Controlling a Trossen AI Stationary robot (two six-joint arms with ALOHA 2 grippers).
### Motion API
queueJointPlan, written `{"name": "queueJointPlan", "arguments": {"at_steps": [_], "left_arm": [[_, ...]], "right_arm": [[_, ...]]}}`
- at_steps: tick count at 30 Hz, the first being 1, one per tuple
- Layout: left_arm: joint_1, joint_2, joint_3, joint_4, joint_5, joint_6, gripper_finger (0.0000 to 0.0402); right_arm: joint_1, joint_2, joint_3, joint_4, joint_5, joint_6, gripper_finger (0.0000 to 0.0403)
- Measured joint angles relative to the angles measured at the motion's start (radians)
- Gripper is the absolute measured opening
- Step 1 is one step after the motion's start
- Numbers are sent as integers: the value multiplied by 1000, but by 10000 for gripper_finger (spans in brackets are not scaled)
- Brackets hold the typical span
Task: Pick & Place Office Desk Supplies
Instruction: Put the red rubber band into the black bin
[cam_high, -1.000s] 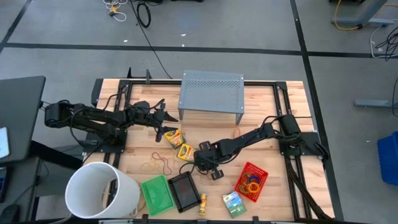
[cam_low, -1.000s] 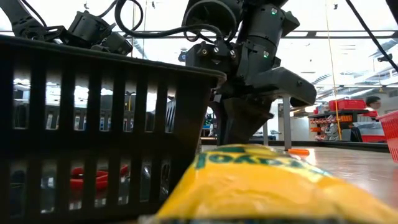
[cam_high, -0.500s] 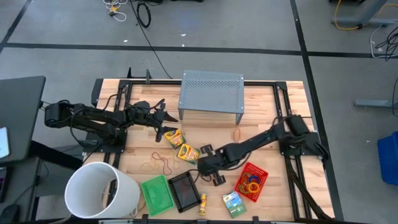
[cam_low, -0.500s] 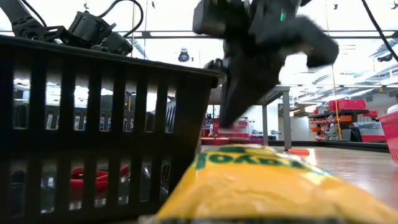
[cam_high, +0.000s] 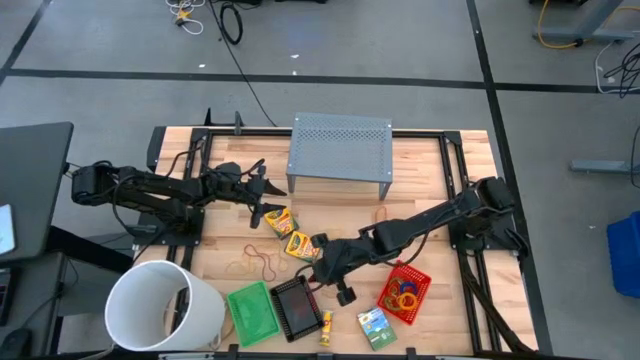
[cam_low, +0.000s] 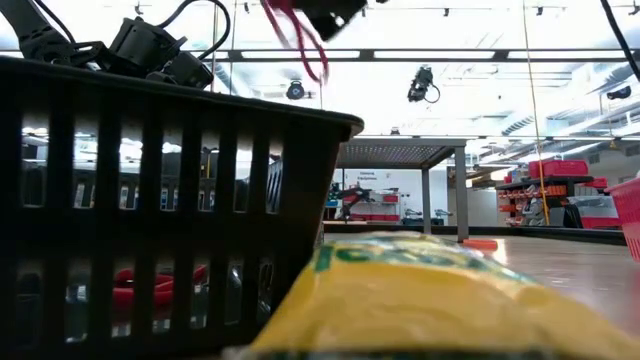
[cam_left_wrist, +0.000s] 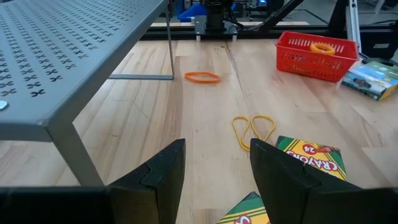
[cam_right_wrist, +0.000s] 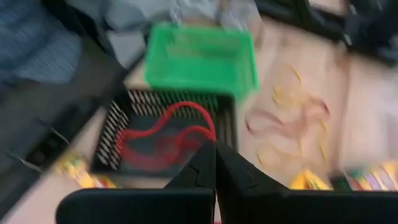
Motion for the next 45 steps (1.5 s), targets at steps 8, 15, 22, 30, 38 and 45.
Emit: {"name": "queueJointPlan", "arguments": {"at_steps": [8,15,22,30,38,45], "left_arm": [[0,0,0,3,0,0,185],[0,0,0,8,0,-2,185],[0,0,0,10,0,-1,185],[0,0,0,9,0,0,185],[0,0,0,9,0,2,185],[-1,-73,0,-31,3,49,185]], "right_arm": [[-28,71,3,166,-174,-12,0],[-36,155,2,205,-277,19,0],[-37,171,1,199,-245,64,12],[-46,184,2,172,-220,68,82],[-49,171,2,79,-90,59,163],[-57,116,2,-80,53,25,176]]}}
